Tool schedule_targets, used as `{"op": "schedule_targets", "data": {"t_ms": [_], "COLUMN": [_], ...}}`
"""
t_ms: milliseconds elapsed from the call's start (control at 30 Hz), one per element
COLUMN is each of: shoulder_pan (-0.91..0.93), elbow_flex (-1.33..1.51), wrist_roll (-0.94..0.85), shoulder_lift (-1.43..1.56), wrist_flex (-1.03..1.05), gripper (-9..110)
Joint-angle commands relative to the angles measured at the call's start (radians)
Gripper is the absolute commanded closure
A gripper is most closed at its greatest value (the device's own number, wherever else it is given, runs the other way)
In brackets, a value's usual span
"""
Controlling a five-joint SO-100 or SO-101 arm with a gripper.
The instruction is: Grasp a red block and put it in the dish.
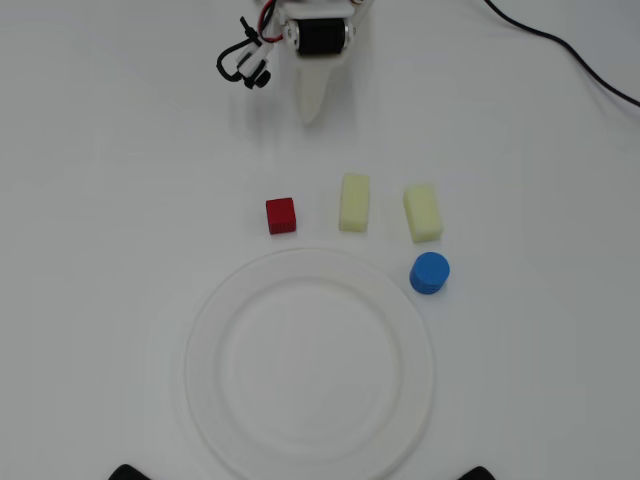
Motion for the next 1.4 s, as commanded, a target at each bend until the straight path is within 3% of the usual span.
{"op": "schedule_targets", "data": {"t_ms": [0,433,667,867,1067,1233,1367], "shoulder_pan": [-0.018,0.026,0.049,-0.006,-0.043,-0.038,-0.017], "elbow_flex": [0.098,-0.002,-0.528,-0.742,-0.917,-1.069,-1.173], "wrist_roll": [-0.008,-0.008,0.029,0.051,0.078,0.097,0.103], "shoulder_lift": [0.181,0.16,-0.569,-0.782,-1.043,-1.23,-1.362], "wrist_flex": [0.058,0.052,0.006,0.012,0.018,0.017,0.014], "gripper": [101,101,101,101,90,73,68]}}
